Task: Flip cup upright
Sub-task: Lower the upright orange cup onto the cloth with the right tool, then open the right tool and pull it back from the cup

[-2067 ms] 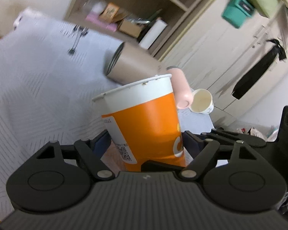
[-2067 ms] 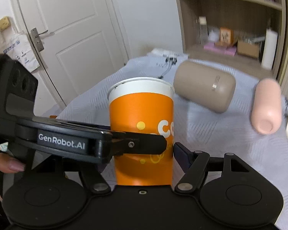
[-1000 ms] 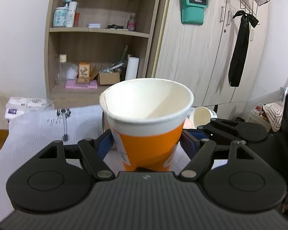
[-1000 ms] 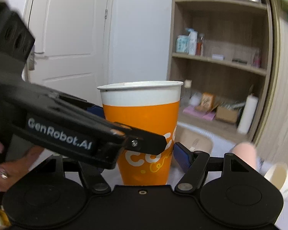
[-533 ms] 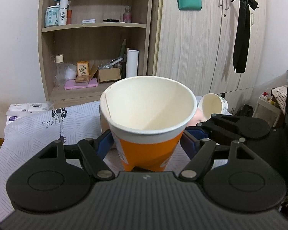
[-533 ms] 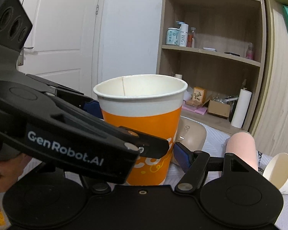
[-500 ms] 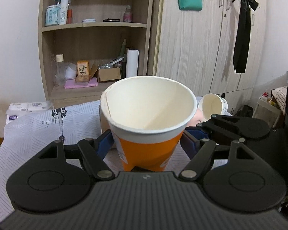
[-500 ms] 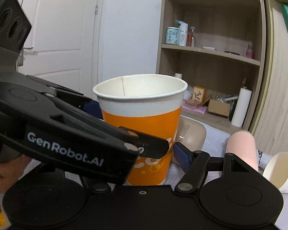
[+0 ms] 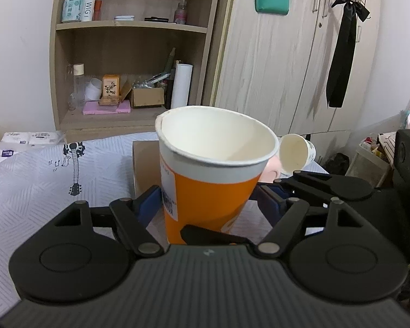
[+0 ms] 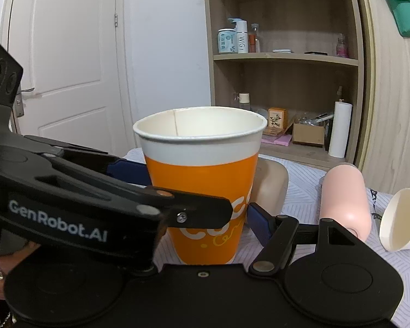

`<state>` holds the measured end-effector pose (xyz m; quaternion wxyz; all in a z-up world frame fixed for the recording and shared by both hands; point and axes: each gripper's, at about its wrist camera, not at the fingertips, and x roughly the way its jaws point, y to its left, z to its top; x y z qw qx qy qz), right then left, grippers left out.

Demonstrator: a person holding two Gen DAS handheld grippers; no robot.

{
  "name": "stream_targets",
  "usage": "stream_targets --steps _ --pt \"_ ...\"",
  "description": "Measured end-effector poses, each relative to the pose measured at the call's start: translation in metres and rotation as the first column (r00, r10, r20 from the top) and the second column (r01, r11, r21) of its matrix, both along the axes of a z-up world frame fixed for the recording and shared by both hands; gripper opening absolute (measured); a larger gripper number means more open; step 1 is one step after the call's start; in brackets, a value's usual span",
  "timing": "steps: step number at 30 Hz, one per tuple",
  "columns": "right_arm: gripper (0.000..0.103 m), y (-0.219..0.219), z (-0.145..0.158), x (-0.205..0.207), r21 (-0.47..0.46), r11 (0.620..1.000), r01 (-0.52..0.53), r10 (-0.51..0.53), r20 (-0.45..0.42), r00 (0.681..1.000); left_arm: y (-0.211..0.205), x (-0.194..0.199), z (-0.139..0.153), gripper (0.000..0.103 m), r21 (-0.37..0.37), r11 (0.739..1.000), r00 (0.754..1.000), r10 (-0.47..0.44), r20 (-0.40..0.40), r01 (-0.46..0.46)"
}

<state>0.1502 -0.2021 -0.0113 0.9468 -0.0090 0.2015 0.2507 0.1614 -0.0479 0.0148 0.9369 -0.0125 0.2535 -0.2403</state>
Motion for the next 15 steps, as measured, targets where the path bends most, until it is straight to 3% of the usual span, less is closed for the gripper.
stream_targets --steps 4,7,15 --pt "0.077 0.002 0.002 -0.005 -0.005 1.000 0.020 -0.020 -0.002 1.000 0.003 -0.005 0.000 0.077 -0.007 1.000 1.000 0.008 -0.007 -0.008" --pt "0.084 0.004 0.003 -0.011 -0.014 0.999 0.031 -0.031 0.009 0.999 0.006 -0.009 -0.001 0.077 -0.011 1.000 1.000 0.017 -0.011 -0.017" --pt "0.085 0.001 0.007 -0.030 -0.037 0.997 0.066 -0.065 0.030 0.997 0.016 -0.022 0.002 0.078 -0.017 1.000 0.999 0.023 -0.030 -0.023"
